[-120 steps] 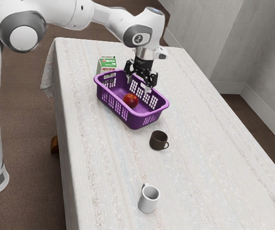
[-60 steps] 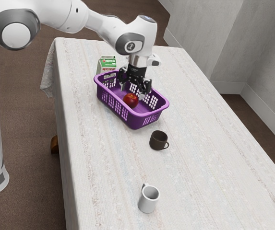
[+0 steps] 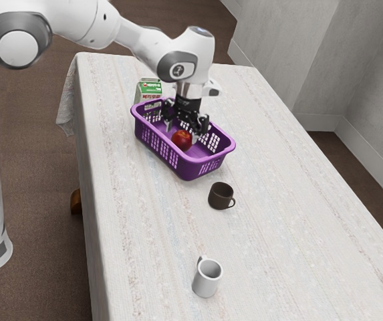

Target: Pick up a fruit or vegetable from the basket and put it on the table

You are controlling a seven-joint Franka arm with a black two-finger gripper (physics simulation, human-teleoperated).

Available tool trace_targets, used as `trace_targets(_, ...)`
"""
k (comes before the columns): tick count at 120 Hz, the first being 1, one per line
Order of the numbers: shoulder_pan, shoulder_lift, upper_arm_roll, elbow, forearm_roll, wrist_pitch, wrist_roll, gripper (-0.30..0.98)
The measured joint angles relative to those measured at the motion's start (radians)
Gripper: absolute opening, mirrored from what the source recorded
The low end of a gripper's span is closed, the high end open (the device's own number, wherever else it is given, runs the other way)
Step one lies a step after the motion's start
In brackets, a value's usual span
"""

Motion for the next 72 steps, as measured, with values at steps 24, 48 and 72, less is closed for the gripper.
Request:
trace_targets(24,-0.024,0.006,0.0,0.0,0.003,0.022,-0.011,0.69)
trace_targets(48,-0.027,0.017,0.001,0.002,0.008,0.043,-0.018,0.69)
trace_targets(72,0.009,0.039,0.012,-0.001,0.004,0.064,-0.023,0.69)
